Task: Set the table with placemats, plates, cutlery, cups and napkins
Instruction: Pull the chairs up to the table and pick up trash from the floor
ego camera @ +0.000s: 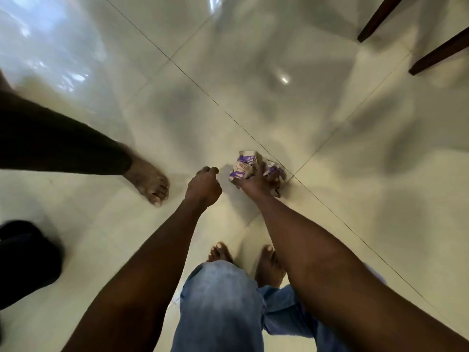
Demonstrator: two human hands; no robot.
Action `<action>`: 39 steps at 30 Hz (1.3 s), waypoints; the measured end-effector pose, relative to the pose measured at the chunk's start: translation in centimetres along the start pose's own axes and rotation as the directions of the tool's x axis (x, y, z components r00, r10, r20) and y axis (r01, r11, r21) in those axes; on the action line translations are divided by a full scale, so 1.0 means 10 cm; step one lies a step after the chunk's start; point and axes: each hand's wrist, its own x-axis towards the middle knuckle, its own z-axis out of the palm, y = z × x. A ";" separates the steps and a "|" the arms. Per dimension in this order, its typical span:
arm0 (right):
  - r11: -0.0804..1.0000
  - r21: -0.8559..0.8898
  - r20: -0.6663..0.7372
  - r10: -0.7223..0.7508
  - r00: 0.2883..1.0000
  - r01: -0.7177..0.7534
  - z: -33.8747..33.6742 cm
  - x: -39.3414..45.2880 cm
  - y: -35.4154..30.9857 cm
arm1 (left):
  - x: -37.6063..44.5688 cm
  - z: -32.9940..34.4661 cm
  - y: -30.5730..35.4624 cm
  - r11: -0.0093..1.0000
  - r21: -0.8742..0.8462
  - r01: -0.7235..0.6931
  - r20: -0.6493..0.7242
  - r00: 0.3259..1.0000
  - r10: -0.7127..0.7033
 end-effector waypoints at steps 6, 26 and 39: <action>0.982 -0.162 -0.172 0.070 0.983 -0.098 0.16 0.32 -0.03 | 0.39 0.25 -0.09 1.000 -0.015 0.002 -0.007 1.000 -0.002; 0.906 0.414 -0.043 -0.079 0.996 0.090 -2.98 -2.84 -1.64 | -1.59 -3.01 1.68 0.972 -0.180 0.149 -0.033 0.987 -0.158; 0.863 0.485 -0.020 -0.154 0.988 0.144 -3.87 -3.51 -3.69 | -1.44 -5.21 1.88 0.941 -0.259 0.217 -0.036 0.972 -0.234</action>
